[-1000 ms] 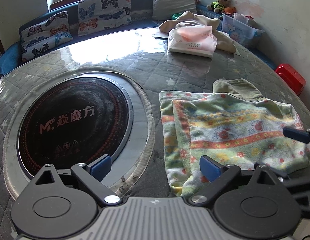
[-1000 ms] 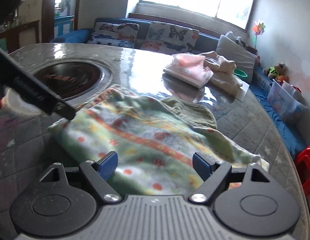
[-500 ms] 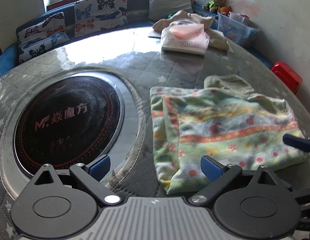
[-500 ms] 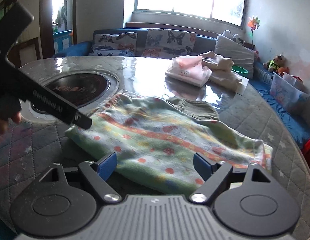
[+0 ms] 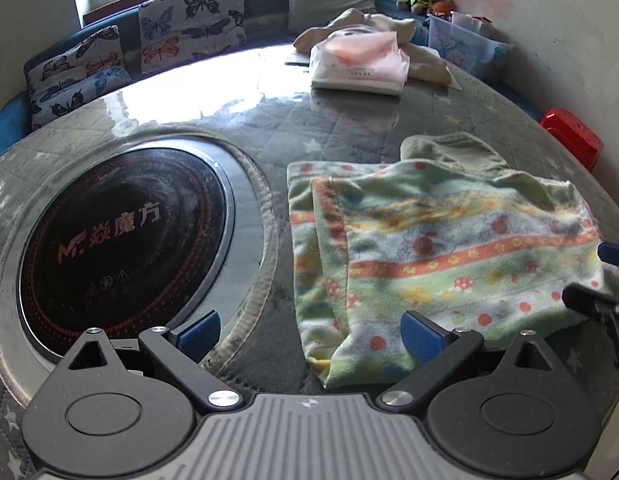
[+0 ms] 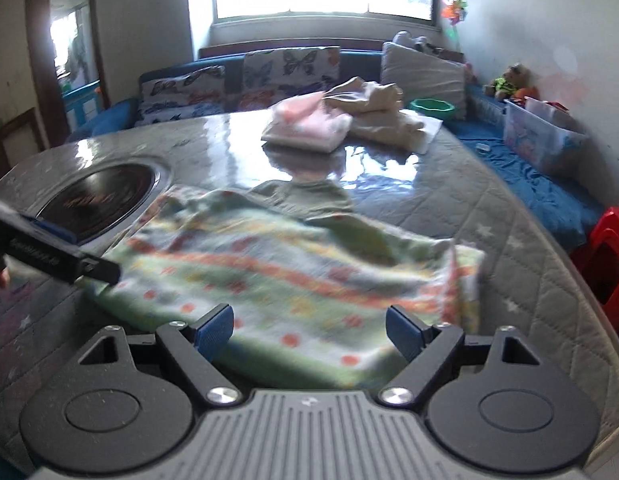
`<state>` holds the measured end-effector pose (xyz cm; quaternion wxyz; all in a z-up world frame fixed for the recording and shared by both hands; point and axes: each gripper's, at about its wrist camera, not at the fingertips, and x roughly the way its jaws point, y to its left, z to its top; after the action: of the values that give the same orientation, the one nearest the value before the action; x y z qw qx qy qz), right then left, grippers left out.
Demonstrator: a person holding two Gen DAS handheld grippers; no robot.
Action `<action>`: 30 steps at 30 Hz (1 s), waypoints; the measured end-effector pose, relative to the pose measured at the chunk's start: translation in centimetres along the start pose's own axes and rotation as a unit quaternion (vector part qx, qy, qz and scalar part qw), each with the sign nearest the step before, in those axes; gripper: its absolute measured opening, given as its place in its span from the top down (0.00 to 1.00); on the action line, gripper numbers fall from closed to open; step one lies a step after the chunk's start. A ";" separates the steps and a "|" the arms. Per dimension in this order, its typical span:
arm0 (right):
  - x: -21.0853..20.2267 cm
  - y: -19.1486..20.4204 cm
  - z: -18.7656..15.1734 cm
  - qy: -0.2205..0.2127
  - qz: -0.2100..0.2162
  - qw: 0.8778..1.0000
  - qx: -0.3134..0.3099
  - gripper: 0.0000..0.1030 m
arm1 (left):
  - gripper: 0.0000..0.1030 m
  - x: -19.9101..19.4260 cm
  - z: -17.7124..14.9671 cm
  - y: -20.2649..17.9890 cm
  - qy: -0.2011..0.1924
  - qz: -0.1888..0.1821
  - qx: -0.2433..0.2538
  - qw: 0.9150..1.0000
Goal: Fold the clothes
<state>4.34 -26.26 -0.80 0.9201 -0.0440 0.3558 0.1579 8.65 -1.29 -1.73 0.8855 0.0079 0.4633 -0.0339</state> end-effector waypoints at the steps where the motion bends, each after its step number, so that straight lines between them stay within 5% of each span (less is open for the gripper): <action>1: 0.2 -0.3 0.0 0.003 -0.004 1.000 0.004 0.17 | 0.04 0.1 0.0 0.0 0.001 0.001 0.002 1.000; 30: -2.1 1.7 -1.9 -0.001 -0.001 0.999 0.045 0.05 | 0.00 -2.1 -1.9 -3.5 -0.020 -0.011 0.030 0.999</action>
<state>1.11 -25.57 -0.79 0.9214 -0.0025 0.3620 0.1412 5.64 -4.63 -1.09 0.8935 0.0290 0.4443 -0.0579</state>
